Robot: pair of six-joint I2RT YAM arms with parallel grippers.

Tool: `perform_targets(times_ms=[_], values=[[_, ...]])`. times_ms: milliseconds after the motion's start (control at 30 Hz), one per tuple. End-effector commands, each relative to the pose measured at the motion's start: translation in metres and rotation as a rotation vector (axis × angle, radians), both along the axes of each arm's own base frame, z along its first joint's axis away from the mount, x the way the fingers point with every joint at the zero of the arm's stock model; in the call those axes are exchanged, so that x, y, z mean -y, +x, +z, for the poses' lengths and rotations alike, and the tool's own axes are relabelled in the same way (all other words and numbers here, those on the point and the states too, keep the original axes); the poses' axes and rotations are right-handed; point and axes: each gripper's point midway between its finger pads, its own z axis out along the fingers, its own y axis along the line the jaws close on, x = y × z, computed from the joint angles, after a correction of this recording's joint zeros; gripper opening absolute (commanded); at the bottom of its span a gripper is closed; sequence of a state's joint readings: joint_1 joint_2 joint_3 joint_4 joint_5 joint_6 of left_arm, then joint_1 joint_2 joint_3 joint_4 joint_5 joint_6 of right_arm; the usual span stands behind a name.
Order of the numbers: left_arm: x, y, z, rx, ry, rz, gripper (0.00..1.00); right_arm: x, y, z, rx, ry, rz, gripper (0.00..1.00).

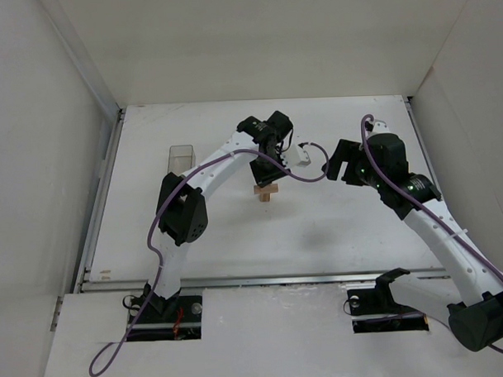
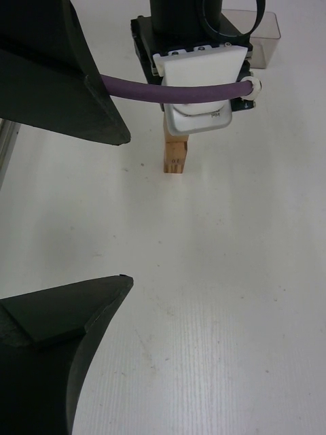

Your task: Build the wood block tower

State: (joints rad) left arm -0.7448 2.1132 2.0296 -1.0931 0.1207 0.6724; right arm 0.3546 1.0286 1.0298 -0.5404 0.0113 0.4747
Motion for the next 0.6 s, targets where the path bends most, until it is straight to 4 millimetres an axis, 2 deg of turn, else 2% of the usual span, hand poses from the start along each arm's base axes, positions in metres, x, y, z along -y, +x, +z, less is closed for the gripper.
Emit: perform_targets(times_ms=[0,167,300,467,567], values=[[-0.0002,-0.0123,0.0198,0.009,-0.021,-0.040,0.18,-0.0013,0.0050,0.0060,0.036,0.007,0.004,0.83],[-0.0032,-0.0151,0.0138,-0.005,-0.005,-0.049,0.18,-0.0013,0.0050,0.0060,0.036,0.007,0.004,0.83],[-0.0032,-0.0151,0.0138,-0.005,-0.005,-0.049,0.22,-0.0013,0.0050,0.0060,0.036,0.007,0.004,0.83],[-0.0032,-0.0151,0.0138,-0.005,-0.005,-0.049,0.34,-0.0013,0.0050,0.0060,0.036,0.007,0.004,0.83],[-0.0032,-0.0151,0.0138,-0.005,-0.005,-0.049,0.46,-0.0013,0.0050,0.0060,0.036,0.007,0.004,0.83]])
